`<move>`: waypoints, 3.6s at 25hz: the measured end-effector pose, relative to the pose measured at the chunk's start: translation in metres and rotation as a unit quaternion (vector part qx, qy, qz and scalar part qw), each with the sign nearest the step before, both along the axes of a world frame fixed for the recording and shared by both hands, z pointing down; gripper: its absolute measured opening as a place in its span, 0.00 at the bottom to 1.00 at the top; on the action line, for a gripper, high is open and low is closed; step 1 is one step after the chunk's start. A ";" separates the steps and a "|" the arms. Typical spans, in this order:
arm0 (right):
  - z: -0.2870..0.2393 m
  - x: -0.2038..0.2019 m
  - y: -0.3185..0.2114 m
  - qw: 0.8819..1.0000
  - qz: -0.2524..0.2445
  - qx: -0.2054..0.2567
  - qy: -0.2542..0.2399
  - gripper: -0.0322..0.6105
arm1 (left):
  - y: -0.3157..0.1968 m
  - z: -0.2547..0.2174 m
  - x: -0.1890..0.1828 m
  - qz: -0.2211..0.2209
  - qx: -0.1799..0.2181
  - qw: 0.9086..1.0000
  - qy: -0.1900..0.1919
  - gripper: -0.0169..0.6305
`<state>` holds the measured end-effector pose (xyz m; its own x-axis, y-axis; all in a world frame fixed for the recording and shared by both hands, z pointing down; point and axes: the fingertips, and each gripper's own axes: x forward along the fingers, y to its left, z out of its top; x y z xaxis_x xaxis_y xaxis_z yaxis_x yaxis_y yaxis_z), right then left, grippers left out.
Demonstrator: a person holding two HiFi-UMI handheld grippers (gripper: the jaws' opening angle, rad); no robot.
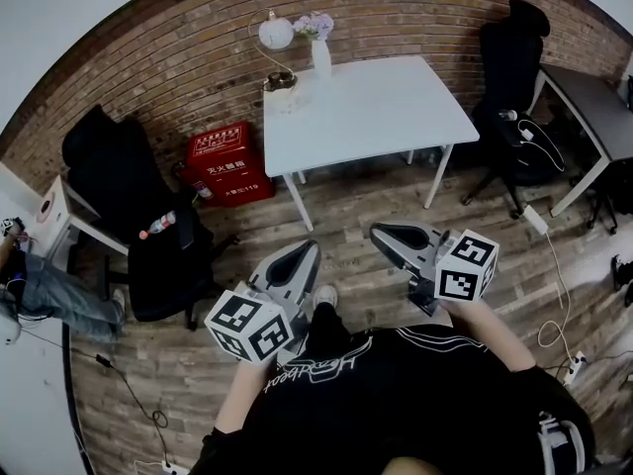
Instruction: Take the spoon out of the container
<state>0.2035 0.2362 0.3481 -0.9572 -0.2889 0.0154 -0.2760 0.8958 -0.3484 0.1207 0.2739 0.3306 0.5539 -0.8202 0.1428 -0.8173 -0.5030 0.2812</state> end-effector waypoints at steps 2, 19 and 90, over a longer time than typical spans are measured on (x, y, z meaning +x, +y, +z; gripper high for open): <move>0.002 -0.015 -0.018 1.000 0.001 -0.006 0.001 0.05 | -0.018 0.003 -0.017 -0.001 -0.002 1.000 0.006 0.03; -0.030 -0.173 -0.232 0.998 0.066 -0.011 0.009 0.05 | -0.233 -0.007 -0.194 0.034 -0.025 0.999 0.031 0.03; 0.182 -0.300 -0.674 0.977 0.122 -0.123 0.125 0.33 | -0.596 0.139 -0.338 -0.007 -0.186 0.981 0.056 0.03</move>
